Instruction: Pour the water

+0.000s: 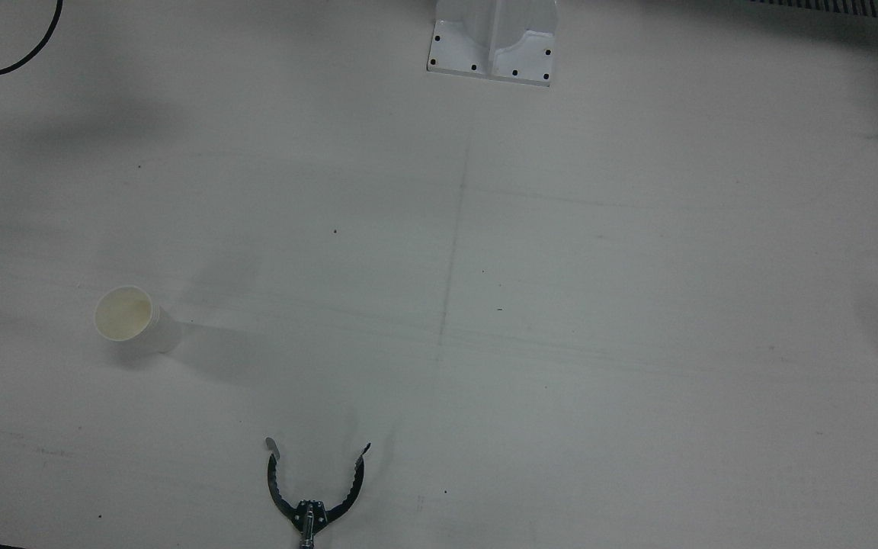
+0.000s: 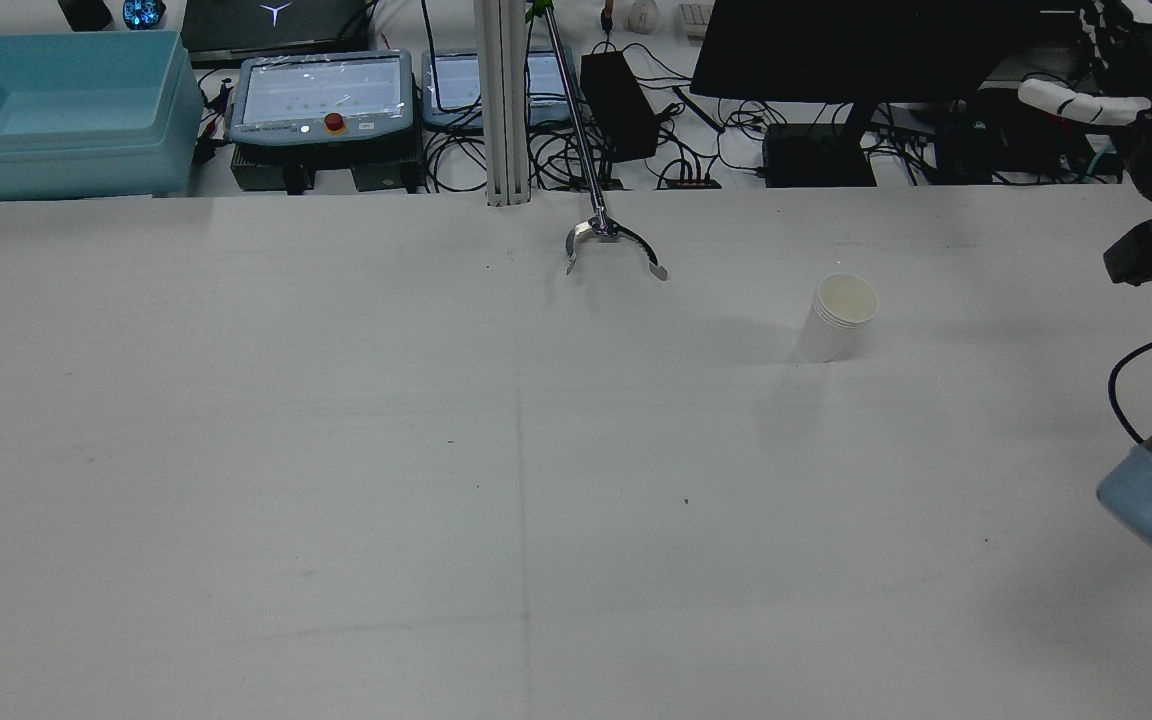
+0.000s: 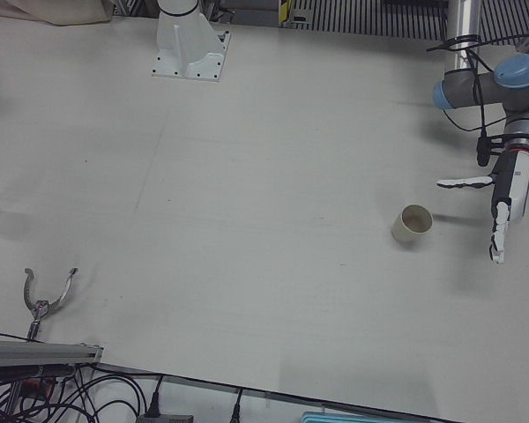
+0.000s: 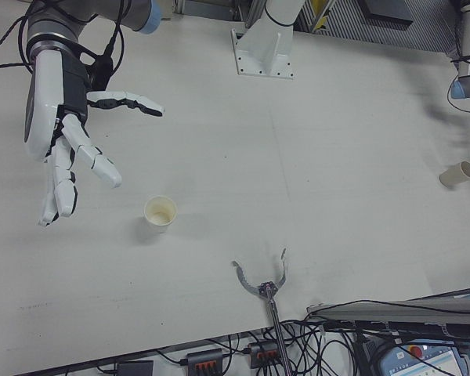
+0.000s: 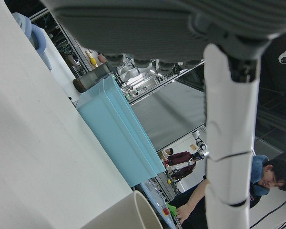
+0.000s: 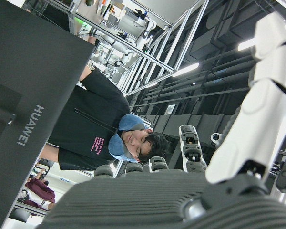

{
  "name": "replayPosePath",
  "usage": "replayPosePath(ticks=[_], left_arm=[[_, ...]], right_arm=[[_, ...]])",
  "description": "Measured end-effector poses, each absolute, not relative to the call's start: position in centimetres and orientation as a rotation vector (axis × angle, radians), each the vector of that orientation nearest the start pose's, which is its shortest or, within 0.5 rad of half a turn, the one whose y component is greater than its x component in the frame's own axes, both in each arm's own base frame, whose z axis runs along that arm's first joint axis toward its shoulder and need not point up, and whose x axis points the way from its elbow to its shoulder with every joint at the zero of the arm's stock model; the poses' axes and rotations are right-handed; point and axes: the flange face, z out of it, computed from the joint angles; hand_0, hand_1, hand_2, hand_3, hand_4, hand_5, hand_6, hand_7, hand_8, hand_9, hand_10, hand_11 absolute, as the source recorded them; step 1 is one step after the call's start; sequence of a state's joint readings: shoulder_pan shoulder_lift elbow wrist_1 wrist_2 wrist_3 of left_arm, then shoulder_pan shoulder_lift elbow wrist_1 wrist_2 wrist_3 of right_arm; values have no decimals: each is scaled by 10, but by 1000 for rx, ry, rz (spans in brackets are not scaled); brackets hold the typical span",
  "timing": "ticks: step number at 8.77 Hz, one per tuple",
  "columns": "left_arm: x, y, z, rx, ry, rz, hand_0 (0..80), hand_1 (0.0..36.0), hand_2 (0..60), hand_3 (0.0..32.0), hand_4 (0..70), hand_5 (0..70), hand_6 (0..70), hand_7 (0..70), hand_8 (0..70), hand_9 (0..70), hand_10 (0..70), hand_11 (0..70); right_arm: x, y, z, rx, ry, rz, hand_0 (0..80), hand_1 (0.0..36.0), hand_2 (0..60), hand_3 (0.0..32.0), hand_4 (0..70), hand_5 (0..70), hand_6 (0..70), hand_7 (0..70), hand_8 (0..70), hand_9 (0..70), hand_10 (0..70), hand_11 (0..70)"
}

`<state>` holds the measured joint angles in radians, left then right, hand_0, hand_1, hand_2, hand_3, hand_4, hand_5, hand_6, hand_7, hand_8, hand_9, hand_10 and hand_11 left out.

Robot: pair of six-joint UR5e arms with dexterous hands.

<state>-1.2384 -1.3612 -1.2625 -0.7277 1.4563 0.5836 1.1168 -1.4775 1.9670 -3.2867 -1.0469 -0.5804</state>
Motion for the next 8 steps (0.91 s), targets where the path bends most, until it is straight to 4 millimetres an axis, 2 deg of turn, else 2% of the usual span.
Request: replayPosePath(ticks=[2, 4, 8], left_arm=[[-14, -398, 849, 356, 2104, -1590, 602, 250, 0, 32, 0, 7, 0, 52, 0, 0, 0, 28], [-8, -398, 849, 339, 2104, -1579, 590, 247, 0, 32, 0, 3, 0, 49, 0, 0, 0, 28], [15, -401, 872, 261, 2063, -1584, 592, 260, 0, 26, 0, 13, 0, 63, 0, 0, 3, 34]], right_arm=[[-65, -522, 492, -656, 2591, -2049, 444, 142, 162, 66, 0, 115, 0, 71, 0, 0, 0, 0], [-72, -519, 509, -614, 2577, -2096, 447, 142, 173, 56, 0, 120, 0, 82, 0, 2, 0, 0], [-81, -519, 516, -561, 2574, -2118, 444, 139, 170, 54, 0, 123, 0, 82, 0, 2, 0, 0]])
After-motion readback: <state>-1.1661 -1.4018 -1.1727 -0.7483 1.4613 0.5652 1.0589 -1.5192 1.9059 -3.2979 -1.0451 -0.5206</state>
